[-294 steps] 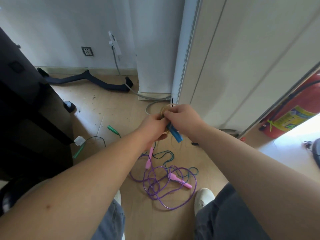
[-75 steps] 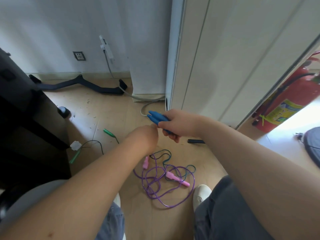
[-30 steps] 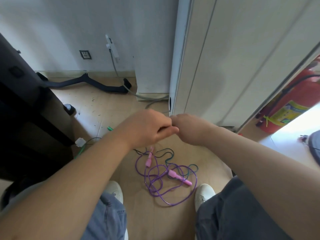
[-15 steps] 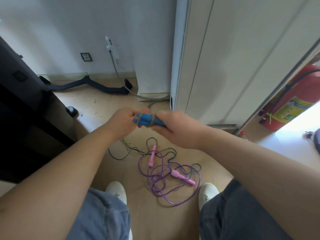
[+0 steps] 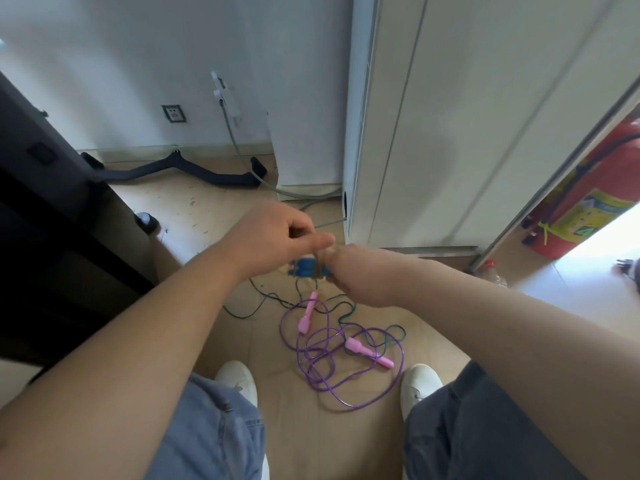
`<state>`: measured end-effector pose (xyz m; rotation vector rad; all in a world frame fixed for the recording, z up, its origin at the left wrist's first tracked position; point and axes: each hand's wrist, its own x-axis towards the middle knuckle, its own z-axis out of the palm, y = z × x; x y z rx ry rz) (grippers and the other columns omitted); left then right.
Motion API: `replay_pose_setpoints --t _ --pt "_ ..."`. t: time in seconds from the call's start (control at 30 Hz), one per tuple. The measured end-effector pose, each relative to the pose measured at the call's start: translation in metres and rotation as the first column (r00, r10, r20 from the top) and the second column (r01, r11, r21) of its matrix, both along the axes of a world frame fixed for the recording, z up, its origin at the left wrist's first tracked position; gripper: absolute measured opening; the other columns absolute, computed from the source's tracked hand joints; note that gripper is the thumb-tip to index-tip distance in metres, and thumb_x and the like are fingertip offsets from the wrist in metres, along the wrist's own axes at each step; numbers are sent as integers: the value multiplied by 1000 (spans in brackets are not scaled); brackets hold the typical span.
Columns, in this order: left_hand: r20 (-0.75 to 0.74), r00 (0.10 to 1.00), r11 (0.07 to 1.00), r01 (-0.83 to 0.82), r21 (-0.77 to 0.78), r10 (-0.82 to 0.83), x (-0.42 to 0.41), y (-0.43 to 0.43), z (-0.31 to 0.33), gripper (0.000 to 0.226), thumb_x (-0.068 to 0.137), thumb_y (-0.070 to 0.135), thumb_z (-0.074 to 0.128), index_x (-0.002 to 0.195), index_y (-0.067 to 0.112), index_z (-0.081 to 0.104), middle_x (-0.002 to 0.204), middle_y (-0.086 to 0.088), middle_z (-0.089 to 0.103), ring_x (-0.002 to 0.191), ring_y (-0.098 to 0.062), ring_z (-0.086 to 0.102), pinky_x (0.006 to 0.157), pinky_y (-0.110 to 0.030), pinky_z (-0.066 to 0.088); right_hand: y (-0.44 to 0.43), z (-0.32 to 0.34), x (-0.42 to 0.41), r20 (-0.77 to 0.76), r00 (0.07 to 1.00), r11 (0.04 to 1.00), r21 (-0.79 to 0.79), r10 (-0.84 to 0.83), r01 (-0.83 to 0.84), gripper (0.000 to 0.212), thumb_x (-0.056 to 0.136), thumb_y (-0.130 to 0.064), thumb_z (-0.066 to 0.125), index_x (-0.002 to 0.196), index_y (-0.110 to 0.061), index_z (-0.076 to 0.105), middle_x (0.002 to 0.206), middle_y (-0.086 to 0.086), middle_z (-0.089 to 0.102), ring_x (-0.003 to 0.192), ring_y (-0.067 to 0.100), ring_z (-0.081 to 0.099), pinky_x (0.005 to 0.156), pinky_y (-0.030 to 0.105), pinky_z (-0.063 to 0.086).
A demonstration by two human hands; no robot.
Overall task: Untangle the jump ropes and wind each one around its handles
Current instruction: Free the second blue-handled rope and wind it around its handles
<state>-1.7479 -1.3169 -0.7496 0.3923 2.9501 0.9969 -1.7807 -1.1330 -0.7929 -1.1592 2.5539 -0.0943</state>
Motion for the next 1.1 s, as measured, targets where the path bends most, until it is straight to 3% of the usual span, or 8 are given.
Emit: replay_pose_setpoints --t 0.13,0.27,0.37,0.57,0.67,0.83,0.97,1.1 --pt "88 981 984 -177 9 176 -9 -12 -5 63 82 67 59 61 7 62 51 -4 47 47 -10 38 53 -26 37 -3 29 16 24 992 986 -117 121 -118 13 103 -31 51 106 -19 47 82 -6 46 73 17 45 63 29 28" --pt "243 922 925 -344 160 301 -13 -15 -24 53 99 46 53 54 18 48 48 9 44 46 -9 38 59 -25 38 12 64 9 49 999 945 -324 -17 32 16 98 -38 59 94 -24 52 73 -10 57 67 13 55 60 26 38" --pt "294 921 954 -291 76 257 -8 6 -35 51 102 43 40 59 18 52 52 7 46 43 -5 39 59 -26 37 27 72 0 180 966 867 -432 -188 249 14 96 -37 63 87 -28 57 67 -9 68 59 1 63 54 11 40" --pt "48 999 999 24 34 -25 4 36 -23 49 105 44 36 67 23 60 55 7 54 49 -6 47 55 -27 34 39 49 -28 -32 927 901 -249 -374 355 25 99 -40 56 94 -15 56 80 1 64 74 21 63 61 31 43" --pt "-42 974 975 224 0 -223 5 34 -16 40 101 43 48 68 26 64 54 6 54 50 -10 48 51 -22 35 37 28 -32 -93 932 937 -45 -349 346 17 101 -35 53 93 -20 47 88 1 57 80 24 55 70 34 45" --pt "-60 997 962 -32 273 50 0 29 2 44 96 52 51 68 20 65 47 12 47 42 -4 39 46 -18 36 21 10 -12 -54 970 966 93 -235 239 7 98 -14 52 103 -18 51 93 0 58 81 22 59 70 33 49" --pt "-62 973 956 -207 210 224 -10 9 -2 50 96 54 49 64 18 60 48 14 50 43 -2 41 51 -19 36 9 20 17 83 995 999 -20 46 -45 15 100 -19 54 114 -17 53 96 0 54 85 22 53 77 35 46" --pt "159 944 952 -301 53 290 -13 -2 -17 54 94 60 50 60 19 58 57 -1 53 52 -13 46 57 -29 39 5 38 25 121 984 958 -270 131 -95 17 100 -26 55 112 -14 55 98 3 62 83 22 55 74 35 43"
